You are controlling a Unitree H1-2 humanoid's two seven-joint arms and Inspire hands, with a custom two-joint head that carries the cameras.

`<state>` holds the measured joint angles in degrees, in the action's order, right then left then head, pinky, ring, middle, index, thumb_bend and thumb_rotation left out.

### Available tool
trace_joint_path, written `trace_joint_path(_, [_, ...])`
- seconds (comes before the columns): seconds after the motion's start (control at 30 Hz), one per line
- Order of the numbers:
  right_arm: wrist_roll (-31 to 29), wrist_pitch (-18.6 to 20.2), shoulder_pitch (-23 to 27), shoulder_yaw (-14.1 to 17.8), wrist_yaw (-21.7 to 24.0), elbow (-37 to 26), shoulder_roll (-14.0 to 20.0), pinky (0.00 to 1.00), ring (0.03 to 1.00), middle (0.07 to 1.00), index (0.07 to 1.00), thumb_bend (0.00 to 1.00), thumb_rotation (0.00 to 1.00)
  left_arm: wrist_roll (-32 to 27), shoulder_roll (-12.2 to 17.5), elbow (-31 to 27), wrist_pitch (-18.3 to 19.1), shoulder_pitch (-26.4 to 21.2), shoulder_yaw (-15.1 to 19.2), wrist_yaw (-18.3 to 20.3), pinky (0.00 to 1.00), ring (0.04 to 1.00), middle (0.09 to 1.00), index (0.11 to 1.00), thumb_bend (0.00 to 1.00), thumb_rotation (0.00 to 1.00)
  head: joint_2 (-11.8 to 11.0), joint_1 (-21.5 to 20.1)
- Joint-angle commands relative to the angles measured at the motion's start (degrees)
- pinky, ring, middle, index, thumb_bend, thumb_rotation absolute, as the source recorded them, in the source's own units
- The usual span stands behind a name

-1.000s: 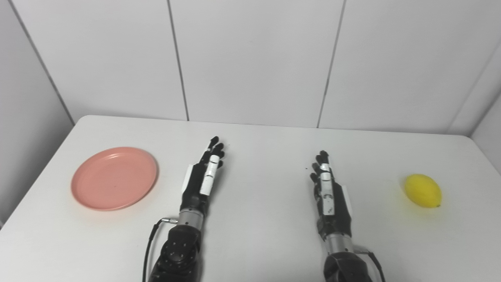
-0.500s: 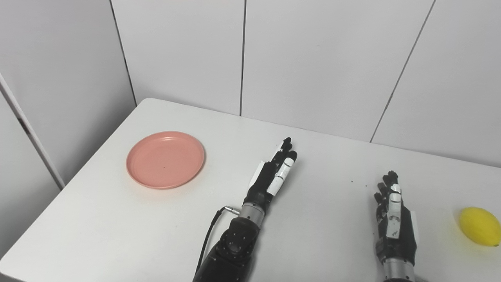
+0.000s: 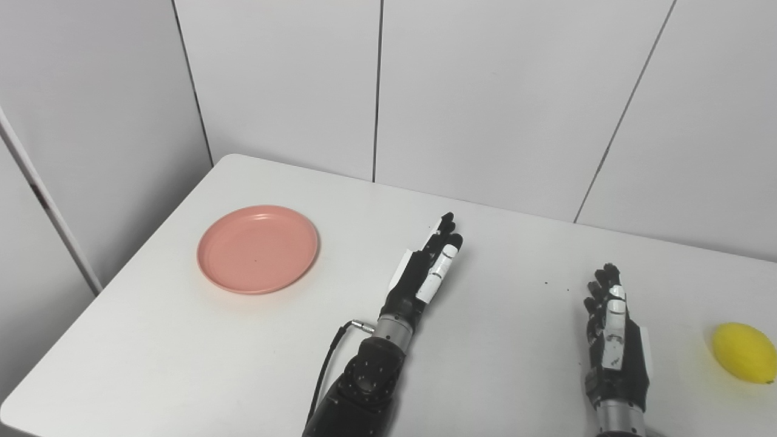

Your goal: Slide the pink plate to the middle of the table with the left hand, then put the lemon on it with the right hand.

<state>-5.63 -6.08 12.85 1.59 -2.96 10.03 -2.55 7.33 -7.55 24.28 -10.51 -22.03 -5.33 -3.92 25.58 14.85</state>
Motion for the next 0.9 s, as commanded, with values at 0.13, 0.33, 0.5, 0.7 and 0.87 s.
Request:
trace_joint_path(0.13, [-0.7, -4.4, -1.1, 0.6, 1.3, 3.6, 0.4, 1.00, 0.985, 0.969, 0.969, 0.61, 0.99, -1.1, -1.3, -0.7, -0.6, 0.4, 2.5, -3.4, 0.96, 0.956, 0.960, 0.958, 0.52, 1.00, -0.6, 0.5])
trace_joint_path(0.33, [-0.4, -5.4, -0.7, 0.5, 1.2, 4.9, 0.6, 1.00, 0.986, 0.969, 0.970, 0.64, 0.99, -2.8, 0.0, -3.4, -2.9, -0.7, 3.7, -2.9, 0.93, 0.921, 0.937, 0.939, 0.55, 1.00, -0.9, 0.8])
trace_joint_path(0.5, [-0.5, -5.5, -0.6, 0.3, 1.4, 5.2, 0.7, 1.00, 0.993, 0.975, 0.974, 0.64, 1.00, -3.3, 1.6, -4.3, -3.6, -1.7, 4.4, -3.4, 0.90, 0.899, 0.908, 0.905, 0.56, 1.00, -1.3, 0.9])
trace_joint_path(0.7, [-0.7, -5.7, -0.5, 0.5, 1.5, 5.4, 0.5, 1.00, 0.991, 0.974, 0.974, 0.64, 0.99, -2.5, 3.1, -6.2, -3.1, -2.5, 5.3, -4.4, 0.84, 0.850, 0.860, 0.860, 0.56, 1.00, -1.5, 1.0])
trace_joint_path(0.87, [-0.4, -5.7, -0.4, 0.7, 1.1, 5.6, 0.5, 1.00, 0.977, 0.962, 0.962, 0.63, 0.99, -2.1, 4.5, -9.4, -1.4, -3.4, 7.0, -5.5, 0.81, 0.822, 0.838, 0.838, 0.58, 1.00, -1.7, 1.3])
